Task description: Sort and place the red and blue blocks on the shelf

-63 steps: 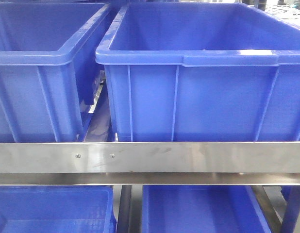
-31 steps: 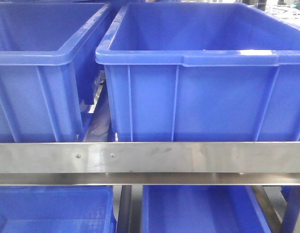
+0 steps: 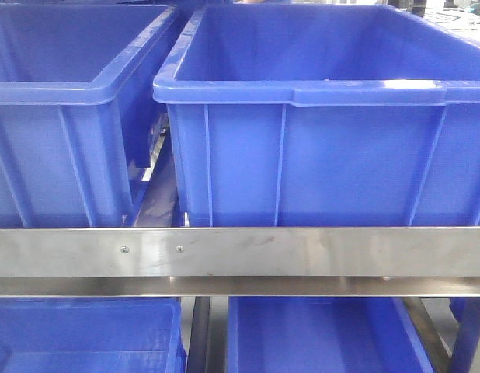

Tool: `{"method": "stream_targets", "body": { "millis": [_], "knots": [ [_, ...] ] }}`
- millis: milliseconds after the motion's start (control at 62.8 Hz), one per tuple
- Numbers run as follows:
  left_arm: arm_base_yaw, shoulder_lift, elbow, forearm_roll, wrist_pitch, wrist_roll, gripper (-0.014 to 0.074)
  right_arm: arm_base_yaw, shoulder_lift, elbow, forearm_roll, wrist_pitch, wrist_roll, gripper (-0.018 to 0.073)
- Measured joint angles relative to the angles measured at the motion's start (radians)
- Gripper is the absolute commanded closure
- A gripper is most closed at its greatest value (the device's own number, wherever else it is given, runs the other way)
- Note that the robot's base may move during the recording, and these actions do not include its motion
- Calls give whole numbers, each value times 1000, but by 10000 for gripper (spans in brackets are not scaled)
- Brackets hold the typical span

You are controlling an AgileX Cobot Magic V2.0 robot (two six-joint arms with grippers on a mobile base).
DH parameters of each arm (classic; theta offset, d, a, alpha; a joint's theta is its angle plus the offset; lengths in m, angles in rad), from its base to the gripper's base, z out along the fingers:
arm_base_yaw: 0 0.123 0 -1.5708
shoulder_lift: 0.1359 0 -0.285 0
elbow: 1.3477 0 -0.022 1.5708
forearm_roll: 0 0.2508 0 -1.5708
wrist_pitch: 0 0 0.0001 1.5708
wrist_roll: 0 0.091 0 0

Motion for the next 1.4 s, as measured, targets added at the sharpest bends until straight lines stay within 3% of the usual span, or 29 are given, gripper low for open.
{"method": "stream_targets", "body": {
  "millis": [1402],
  "knots": [
    [0,0,0,0,0,0,472,0,0,0,0,0,0,503]
  ]
}}
